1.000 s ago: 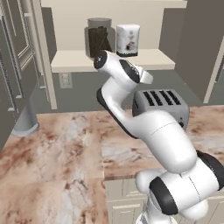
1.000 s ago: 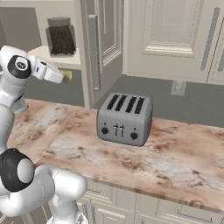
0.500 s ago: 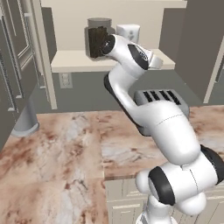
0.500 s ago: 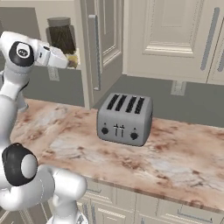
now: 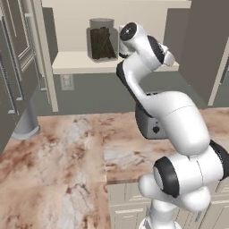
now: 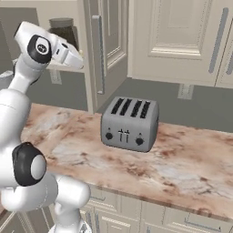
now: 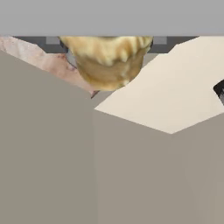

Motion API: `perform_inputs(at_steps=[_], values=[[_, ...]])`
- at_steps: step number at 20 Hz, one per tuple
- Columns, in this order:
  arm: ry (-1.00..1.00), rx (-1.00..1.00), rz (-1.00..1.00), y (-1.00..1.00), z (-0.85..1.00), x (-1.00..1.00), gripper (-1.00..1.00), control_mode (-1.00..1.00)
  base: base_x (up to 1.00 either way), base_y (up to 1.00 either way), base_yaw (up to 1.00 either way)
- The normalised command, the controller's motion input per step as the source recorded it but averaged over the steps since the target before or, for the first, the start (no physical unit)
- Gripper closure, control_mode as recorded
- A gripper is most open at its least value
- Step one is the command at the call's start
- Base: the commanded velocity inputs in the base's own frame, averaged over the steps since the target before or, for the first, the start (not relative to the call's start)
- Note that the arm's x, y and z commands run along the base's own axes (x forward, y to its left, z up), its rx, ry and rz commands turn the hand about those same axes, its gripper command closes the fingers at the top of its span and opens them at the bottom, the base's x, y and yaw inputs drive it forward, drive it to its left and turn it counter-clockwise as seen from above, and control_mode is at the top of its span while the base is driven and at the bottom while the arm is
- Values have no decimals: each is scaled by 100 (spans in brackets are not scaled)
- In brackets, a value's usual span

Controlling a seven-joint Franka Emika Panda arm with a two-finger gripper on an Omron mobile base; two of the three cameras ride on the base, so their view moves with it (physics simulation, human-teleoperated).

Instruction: Pick the jar and candle from the dining table and place them in the open cabinet. Close the cabinet after placing the objects.

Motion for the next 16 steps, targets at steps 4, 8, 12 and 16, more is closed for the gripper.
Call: perform_inputs(at_steps=[4,8,12,16], values=[[1,11,0,4,18,49,100,-100,0,0,0],[4,5,-2,12,4,27,100,-100,0,0,0],[4,0,0,0,-1,2,100,-100,0,0,0],[3,2,0,0,-3,0,100,-100,0,0,0]])
